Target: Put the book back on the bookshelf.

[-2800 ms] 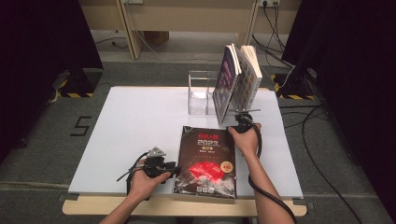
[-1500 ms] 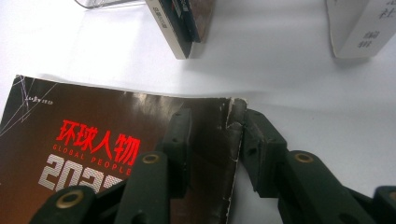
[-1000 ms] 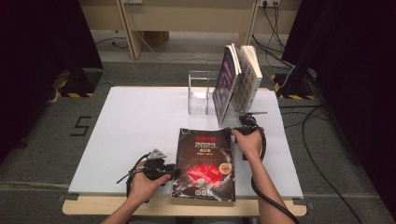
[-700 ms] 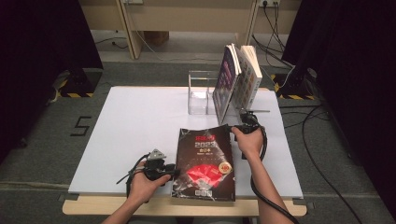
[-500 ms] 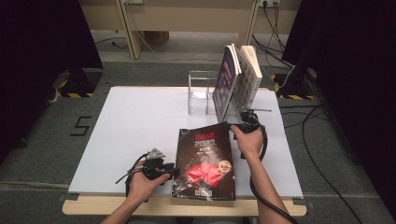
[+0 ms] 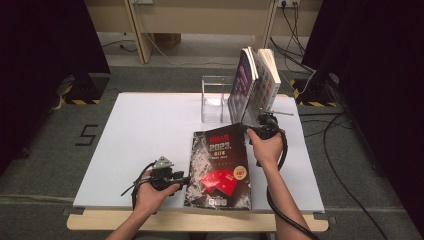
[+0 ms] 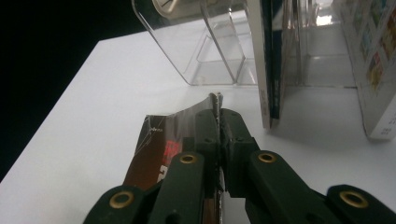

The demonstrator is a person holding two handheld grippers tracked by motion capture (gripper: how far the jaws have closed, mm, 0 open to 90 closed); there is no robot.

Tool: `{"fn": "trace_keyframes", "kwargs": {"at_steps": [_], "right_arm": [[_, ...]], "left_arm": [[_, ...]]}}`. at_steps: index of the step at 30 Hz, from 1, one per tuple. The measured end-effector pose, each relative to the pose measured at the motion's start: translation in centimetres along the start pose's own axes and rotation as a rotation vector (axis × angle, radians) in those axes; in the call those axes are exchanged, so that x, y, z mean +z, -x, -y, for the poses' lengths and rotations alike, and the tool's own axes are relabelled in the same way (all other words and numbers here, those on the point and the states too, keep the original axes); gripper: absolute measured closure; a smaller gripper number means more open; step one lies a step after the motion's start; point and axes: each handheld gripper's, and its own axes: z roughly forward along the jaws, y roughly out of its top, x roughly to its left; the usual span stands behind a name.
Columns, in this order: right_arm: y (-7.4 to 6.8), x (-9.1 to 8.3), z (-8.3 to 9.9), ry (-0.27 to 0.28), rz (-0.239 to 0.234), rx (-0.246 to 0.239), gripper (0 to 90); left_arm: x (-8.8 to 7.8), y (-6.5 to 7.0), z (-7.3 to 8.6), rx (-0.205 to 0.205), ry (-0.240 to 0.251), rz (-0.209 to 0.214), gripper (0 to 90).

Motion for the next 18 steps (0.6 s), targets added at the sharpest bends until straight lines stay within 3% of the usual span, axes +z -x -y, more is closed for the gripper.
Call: {"fn": "trace_keyframes", "kwargs": {"at_steps": [18], "right_arm": [[-1.8,-1.8,-1.1,0.094,-0.007,-0.045,86.8]], "left_arm": [[-0.5,-0.3,-0.3,0.007,0.014,-0.015,56.1]]}}
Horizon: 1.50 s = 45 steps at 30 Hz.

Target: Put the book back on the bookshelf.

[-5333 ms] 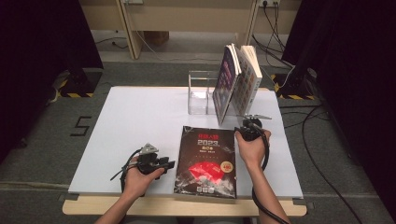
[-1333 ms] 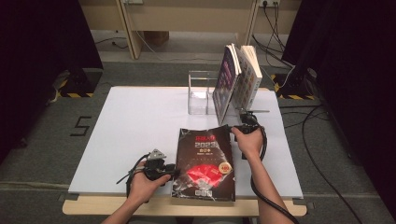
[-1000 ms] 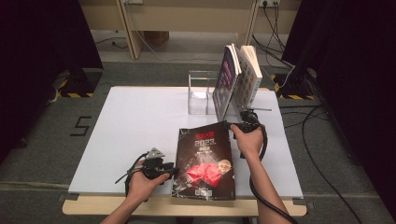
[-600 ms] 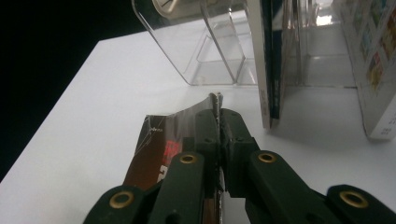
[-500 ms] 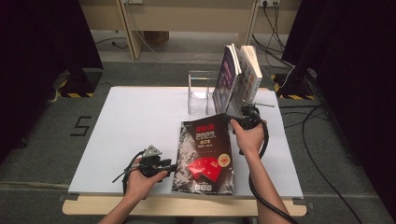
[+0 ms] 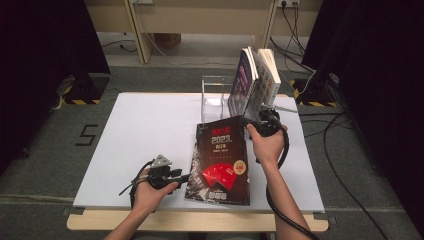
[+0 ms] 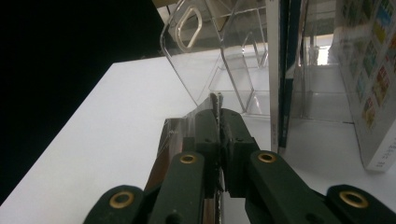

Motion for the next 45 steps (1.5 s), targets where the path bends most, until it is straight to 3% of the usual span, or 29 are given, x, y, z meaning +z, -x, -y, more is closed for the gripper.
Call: {"fn": "trace_keyframes", "kwargs": {"at_steps": [45], "right_arm": [[-2.8,-1.6,-2.4,0.133,0.012,-0.079,87.5]], "left_arm": [[-0.9,-0.6,-0.9,0.000,0.028,-0.016,54.6]]}}
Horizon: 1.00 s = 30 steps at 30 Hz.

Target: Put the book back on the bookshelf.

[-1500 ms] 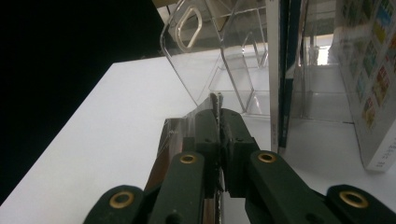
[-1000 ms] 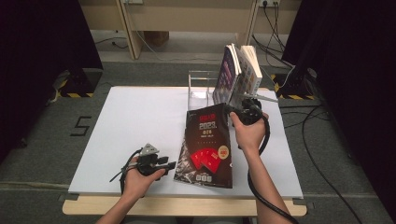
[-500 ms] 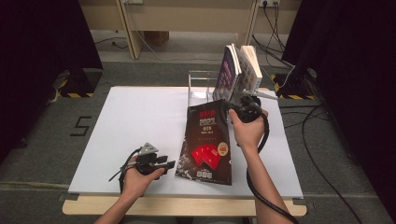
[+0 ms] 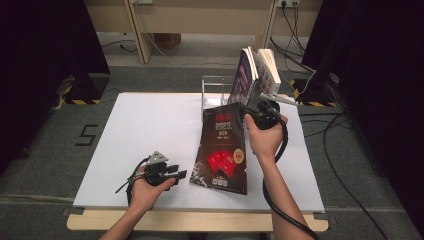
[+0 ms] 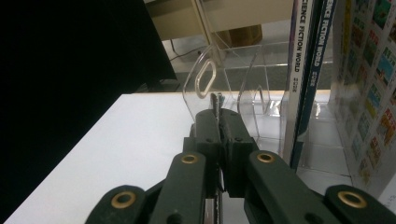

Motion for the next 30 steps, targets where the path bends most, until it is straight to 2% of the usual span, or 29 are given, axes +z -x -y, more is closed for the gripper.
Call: {"fn": "trace_keyframes", "kwargs": {"at_steps": [30], "right_arm": [[-1.5,-0.3,-1.7,0.106,0.013,-0.033,87.5]], "left_arm": [[0.0,-0.1,-0.8,0.000,0.020,-0.008,54.1]]}}
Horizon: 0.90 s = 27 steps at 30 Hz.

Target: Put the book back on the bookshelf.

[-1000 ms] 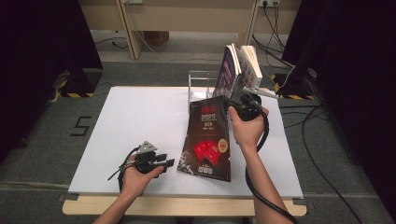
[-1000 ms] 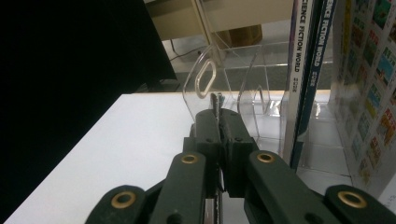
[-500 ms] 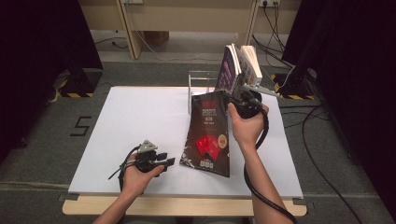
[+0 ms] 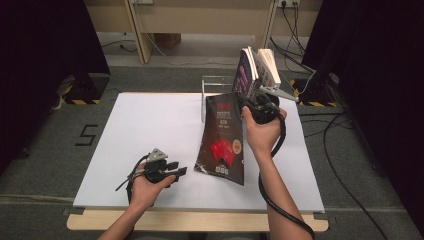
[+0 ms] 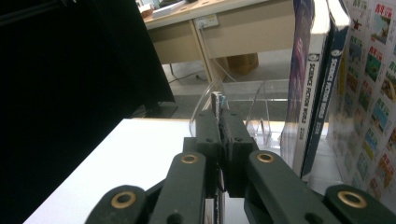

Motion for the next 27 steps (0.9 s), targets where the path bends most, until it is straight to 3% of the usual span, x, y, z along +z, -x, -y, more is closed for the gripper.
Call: {"fn": "trace_keyframes", "kwargs": {"at_steps": [27], "right_arm": [[-1.0,0.4,-1.4,0.067,0.010,-0.024,87.5]], "left_arm": [[0.0,0.3,-2.2,0.027,0.035,-0.011,52.2]]}}
